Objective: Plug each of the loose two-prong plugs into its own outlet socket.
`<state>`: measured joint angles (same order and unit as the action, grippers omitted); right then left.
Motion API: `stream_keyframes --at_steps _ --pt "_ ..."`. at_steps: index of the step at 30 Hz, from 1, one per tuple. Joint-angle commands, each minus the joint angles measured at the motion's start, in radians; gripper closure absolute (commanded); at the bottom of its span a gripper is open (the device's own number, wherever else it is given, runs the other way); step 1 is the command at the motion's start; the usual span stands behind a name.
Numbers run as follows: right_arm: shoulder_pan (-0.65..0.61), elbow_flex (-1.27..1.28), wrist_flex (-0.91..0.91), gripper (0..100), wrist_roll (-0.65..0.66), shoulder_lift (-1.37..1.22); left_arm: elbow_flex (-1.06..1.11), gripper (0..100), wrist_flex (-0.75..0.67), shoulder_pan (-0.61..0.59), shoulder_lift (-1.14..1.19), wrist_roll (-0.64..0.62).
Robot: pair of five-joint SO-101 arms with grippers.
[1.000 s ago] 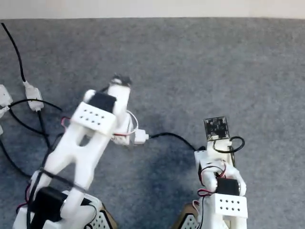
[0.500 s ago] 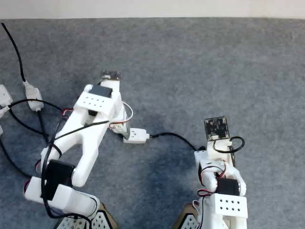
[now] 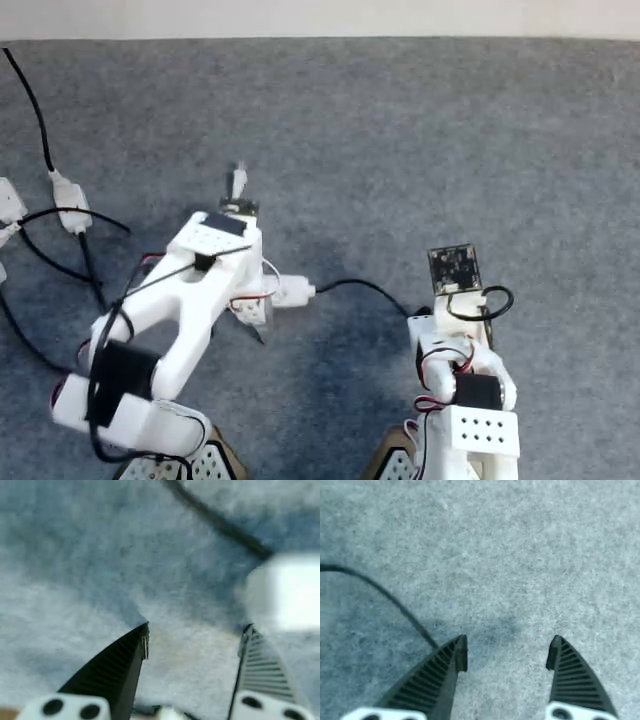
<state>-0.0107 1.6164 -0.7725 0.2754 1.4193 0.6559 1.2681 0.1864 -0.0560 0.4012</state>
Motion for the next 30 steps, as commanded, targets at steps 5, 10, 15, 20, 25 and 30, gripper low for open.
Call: stream_keyframes --at_steps 5,10,15,20,25,30 --pt "-0.008 -0.004 0.024 74.7 0.009 -0.013 -0.065 72 0.078 0.018 -0.349 -0.009" --pt "-0.008 -0.004 0.024 74.7 0.008 -0.013 -0.116 72 -0.002 -0.048 -0.315 -0.037" --pt "-0.008 -0.004 0.025 74.7 0.008 -0.013 -0.122 72 -0.124 -0.038 -0.174 -0.054" --pt "-0.008 0.016 0.025 74.7 0.011 -0.008 -0.117 72 -0.193 -0.015 -0.097 -0.077" --pt "-0.008 0.021 0.053 74.7 0.011 -0.008 -0.054 72 -0.192 -0.013 -0.091 -0.074" --pt "-0.008 0.021 0.053 74.7 0.011 -0.008 0.082 72 -0.196 -0.008 -0.093 -0.032"
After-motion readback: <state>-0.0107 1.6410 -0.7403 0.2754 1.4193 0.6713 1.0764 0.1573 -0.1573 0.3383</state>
